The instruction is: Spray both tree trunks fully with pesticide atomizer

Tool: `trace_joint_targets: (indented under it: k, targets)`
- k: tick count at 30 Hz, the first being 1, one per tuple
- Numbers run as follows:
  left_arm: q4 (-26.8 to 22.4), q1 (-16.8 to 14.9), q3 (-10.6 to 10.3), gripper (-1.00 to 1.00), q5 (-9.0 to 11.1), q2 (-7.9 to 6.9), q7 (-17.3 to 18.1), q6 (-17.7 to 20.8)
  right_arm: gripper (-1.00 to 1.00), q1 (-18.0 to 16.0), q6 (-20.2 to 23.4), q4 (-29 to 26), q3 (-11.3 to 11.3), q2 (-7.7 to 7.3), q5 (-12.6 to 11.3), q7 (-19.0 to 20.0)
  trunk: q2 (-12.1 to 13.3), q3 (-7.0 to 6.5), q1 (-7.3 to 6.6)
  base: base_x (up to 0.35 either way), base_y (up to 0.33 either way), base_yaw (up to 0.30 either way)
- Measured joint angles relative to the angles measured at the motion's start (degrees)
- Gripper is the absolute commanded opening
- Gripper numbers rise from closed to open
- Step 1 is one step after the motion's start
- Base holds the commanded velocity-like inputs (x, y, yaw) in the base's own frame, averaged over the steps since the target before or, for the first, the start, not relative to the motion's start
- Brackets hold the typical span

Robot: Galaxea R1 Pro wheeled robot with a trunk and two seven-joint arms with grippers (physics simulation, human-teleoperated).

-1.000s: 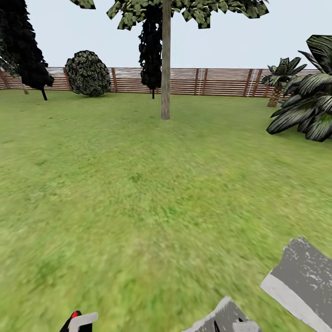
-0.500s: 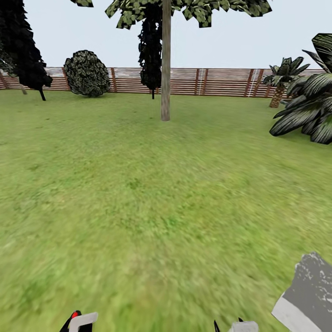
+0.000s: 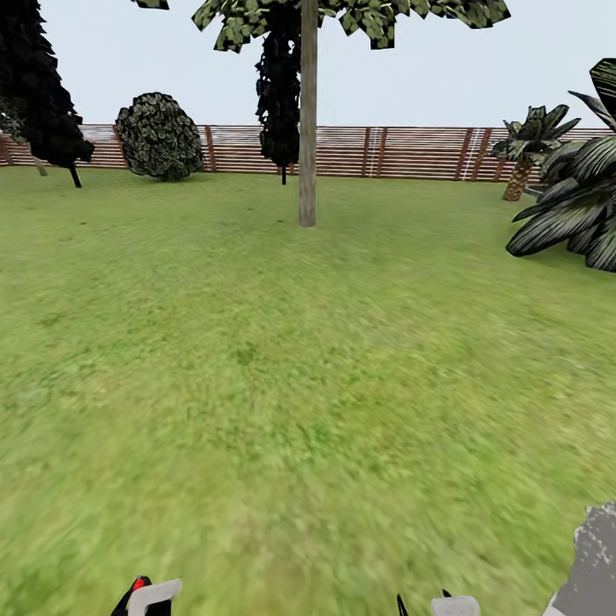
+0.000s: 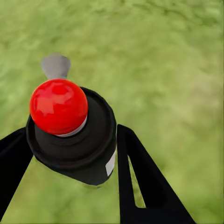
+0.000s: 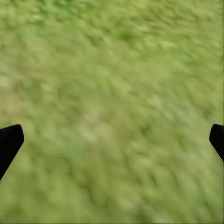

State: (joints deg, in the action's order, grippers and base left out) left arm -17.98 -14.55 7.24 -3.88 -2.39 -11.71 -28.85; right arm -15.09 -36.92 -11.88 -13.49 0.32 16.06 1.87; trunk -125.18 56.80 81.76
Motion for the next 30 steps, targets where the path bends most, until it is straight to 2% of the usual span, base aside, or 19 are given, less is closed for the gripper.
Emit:
trace_joint_targets:
  k: [14, 30]
  targets:
    - [0.0, 0.0, 0.0, -1.0, 0.0, 0.0, 0.01, 0.0, 1.0, 0.0, 0.0, -0.04, 0.0, 0.0, -0.06, 0.0, 0.0, 0.0, 0.0, 0.338, 0.0, 0.0]
    - [0.0, 0.0, 0.0, -1.0, 0.0, 0.0, -0.01, 0.0, 1.0, 0.0, 0.0, 0.0, 0.0, 0.0, -0.02, -0.04, 0.0, 0.0, 0.0, 0.338, 0.0, -0.055]
